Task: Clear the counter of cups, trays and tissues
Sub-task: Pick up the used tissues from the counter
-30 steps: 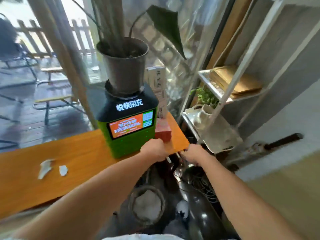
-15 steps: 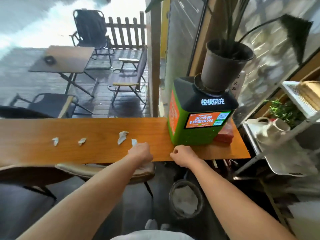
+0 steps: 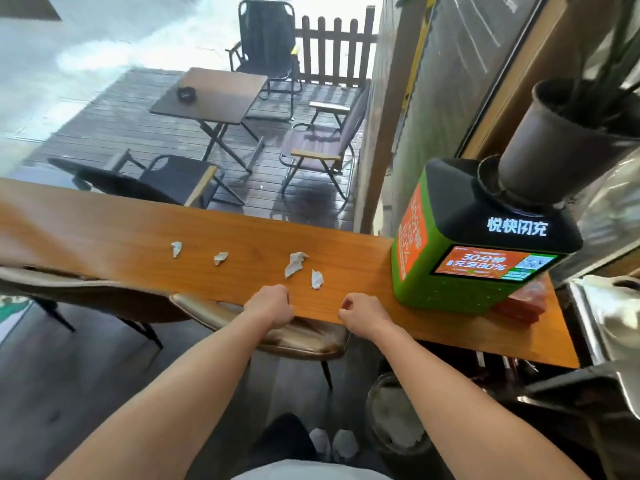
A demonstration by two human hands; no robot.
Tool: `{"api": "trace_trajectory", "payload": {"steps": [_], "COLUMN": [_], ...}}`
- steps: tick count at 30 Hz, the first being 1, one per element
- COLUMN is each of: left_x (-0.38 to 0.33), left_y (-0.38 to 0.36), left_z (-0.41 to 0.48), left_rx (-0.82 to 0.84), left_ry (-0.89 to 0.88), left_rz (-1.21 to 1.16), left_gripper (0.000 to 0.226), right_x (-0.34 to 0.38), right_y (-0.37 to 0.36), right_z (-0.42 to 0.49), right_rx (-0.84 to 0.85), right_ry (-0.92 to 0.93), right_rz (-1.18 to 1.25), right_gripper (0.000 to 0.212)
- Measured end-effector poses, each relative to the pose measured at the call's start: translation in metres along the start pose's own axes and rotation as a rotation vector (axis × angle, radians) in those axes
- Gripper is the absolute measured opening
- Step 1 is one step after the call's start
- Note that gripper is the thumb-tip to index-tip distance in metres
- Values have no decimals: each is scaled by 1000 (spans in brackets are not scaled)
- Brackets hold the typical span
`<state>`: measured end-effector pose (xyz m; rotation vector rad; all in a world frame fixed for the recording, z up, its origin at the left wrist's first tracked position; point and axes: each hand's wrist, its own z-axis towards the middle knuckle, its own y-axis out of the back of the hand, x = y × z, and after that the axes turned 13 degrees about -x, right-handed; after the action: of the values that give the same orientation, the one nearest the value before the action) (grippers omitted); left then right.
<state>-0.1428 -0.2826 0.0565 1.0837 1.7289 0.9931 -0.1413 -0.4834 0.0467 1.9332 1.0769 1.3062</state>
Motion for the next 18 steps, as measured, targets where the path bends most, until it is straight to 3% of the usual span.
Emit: {"api": "trace_trajectory", "payload": {"steps": [3, 8, 13, 18], "left_x": [6, 13, 21, 33], "left_y": [-2, -7, -14, -28], "left_z": [13, 56, 110, 165], "left_rx": [-33, -80, -281, -174], "left_ry": [18, -60, -131, -237], "left_rz": [-40, -48, -157, -155], "left_gripper": [5, 32, 40, 52], "right_x": [5, 17, 34, 56], "right_y": [-6, -21, -49, -83], "right_z": [13, 43, 80, 112], "right_rx": [-13, -33, -78, -151], "right_ry": [-19, -86, -207, -321], "right_rz": [42, 92, 148, 124], "right_gripper": [13, 30, 37, 45]}}
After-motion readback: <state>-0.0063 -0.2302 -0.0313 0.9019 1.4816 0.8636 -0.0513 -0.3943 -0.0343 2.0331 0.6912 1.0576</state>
